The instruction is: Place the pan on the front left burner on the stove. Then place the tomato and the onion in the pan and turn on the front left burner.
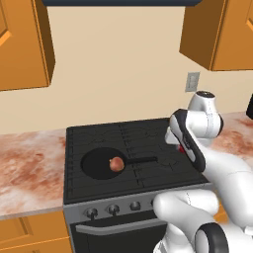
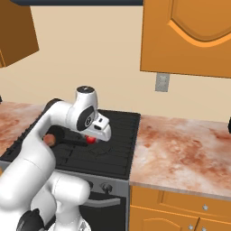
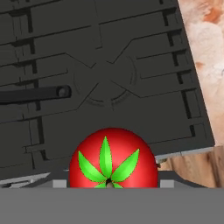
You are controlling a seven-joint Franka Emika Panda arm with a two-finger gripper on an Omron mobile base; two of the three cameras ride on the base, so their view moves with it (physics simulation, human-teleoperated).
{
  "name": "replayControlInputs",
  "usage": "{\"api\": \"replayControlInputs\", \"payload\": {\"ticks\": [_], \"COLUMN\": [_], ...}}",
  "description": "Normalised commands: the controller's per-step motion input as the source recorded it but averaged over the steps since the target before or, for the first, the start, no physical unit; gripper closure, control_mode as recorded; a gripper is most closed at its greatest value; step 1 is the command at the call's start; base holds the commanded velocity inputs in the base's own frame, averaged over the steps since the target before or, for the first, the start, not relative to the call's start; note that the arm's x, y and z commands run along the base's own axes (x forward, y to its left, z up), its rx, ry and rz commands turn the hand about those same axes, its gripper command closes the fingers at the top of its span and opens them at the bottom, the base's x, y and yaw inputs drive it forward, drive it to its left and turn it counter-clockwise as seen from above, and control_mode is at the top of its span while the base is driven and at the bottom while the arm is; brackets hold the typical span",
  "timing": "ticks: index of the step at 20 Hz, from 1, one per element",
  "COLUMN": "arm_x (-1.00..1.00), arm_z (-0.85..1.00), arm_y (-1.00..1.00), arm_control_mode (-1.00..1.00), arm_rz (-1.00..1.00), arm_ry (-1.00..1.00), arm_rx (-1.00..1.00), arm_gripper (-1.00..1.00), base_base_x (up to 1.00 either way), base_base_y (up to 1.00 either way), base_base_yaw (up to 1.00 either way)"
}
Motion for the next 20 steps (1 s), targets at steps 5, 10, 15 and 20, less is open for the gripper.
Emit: {"api": "replayControlInputs", "payload": {"ticks": [5, 10, 15, 20], "arm_x": [0.01, 0.01, 0.04, 0.09], "arm_z": [0.01, 0.00, 0.00, 0.00], "arm_y": [0.55, 0.58, 0.56, 0.56], "arm_control_mode": [-1.00, -1.00, -1.00, -1.00], "arm_rz": [0.10, 0.11, 0.11, 0.12], "arm_ry": [0.00, 0.00, 0.00, 0.00], "arm_rx": [0.00, 0.00, 0.00, 0.00], "arm_gripper": [1.00, 1.00, 1.00, 1.00], "base_base_x": [0.00, 0.00, 0.00, 0.00], "base_base_y": [0.00, 0.00, 0.00, 0.00], "base_base_yaw": [0.00, 0.00, 0.00, 0.00]}}
